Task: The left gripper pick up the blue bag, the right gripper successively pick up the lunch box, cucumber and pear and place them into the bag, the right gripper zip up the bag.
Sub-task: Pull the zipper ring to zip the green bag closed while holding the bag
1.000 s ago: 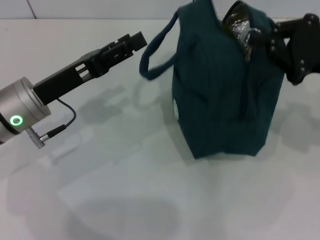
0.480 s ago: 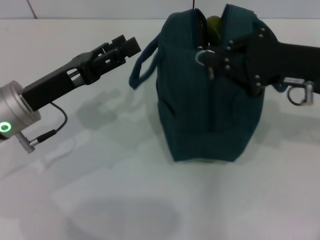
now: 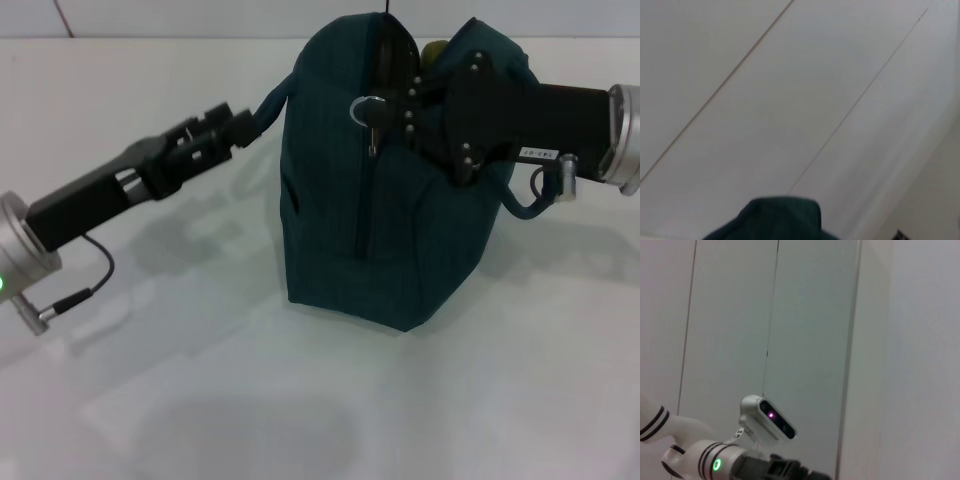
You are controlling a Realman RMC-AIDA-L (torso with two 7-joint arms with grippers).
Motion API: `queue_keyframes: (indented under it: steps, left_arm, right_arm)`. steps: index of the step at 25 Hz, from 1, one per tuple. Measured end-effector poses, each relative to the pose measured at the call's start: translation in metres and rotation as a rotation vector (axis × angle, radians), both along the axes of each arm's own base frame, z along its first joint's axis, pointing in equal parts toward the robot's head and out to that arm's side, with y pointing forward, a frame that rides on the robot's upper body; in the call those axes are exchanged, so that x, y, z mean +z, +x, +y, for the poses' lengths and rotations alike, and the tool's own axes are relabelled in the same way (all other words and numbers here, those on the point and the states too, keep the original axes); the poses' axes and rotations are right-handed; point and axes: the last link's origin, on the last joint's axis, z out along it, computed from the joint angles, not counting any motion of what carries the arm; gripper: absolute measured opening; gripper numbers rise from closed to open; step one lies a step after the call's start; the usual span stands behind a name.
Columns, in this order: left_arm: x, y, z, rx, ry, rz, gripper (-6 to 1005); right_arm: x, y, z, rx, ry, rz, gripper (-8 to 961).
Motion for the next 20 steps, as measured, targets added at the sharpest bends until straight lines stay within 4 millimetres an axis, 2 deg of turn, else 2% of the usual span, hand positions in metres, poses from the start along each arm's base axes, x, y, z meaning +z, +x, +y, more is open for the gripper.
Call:
queue_keyframes:
  steps: [7, 20]
  left_arm:
    - [-0.008, -0.007, -0.005, 0.004, -0.077, 0.064, 871]
    - [-0.029, 0.012, 0.011, -0.007, -0.131, 0.102, 866]
  right_arm:
    - [-0.003, -0.002, 0.002, 0.004, 0.003, 0.008, 11]
    - [-0.005, -0.007, -0.003, 0.037, -0.021, 0.017, 12]
